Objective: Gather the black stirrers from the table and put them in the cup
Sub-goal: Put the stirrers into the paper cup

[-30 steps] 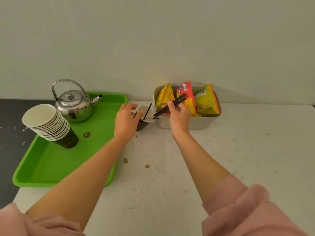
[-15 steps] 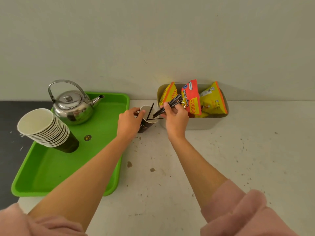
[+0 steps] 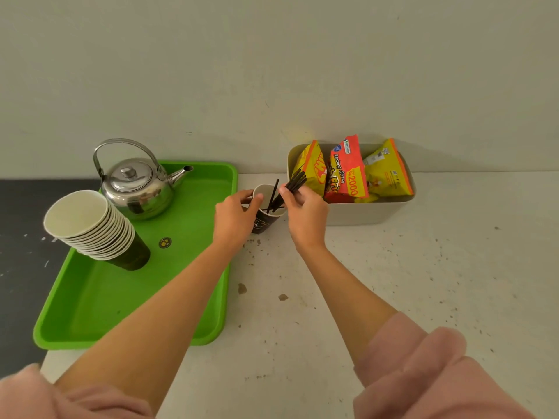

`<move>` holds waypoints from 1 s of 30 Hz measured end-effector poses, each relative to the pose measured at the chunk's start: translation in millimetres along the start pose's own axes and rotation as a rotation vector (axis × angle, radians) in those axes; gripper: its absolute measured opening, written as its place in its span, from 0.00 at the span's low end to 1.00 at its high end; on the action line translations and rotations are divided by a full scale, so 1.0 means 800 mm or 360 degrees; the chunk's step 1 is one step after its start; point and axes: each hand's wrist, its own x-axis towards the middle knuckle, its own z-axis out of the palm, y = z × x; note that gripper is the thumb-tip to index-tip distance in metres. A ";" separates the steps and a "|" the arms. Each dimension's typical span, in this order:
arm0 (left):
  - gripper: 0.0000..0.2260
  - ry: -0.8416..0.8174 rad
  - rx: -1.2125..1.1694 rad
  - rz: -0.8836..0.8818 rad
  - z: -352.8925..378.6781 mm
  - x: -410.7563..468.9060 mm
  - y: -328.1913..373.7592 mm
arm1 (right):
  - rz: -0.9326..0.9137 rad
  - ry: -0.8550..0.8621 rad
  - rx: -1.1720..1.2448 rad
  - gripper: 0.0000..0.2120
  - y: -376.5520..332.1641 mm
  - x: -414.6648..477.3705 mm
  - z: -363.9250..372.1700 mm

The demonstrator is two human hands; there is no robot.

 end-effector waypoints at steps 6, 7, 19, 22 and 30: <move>0.16 -0.0022 -0.0044 -0.0004 -0.004 0.000 -0.005 | -0.0027 -0.0062 -0.0118 0.10 0.002 0.000 0.012; 0.16 -0.0023 -0.0045 -0.0005 -0.005 0.000 -0.005 | -0.0002 -0.0071 -0.0089 0.10 0.003 0.001 0.012; 0.15 -0.0030 -0.0047 0.0005 -0.003 0.004 -0.007 | -0.0019 -0.0091 0.0083 0.15 0.003 0.003 0.007; 0.15 -0.0025 -0.0055 -0.0006 -0.003 0.006 -0.010 | -0.0149 -0.0078 -0.0015 0.11 0.001 0.003 0.007; 0.15 -0.0026 -0.0067 -0.0010 -0.002 0.005 -0.008 | -0.0515 -0.0099 -0.0327 0.11 0.004 0.001 -0.002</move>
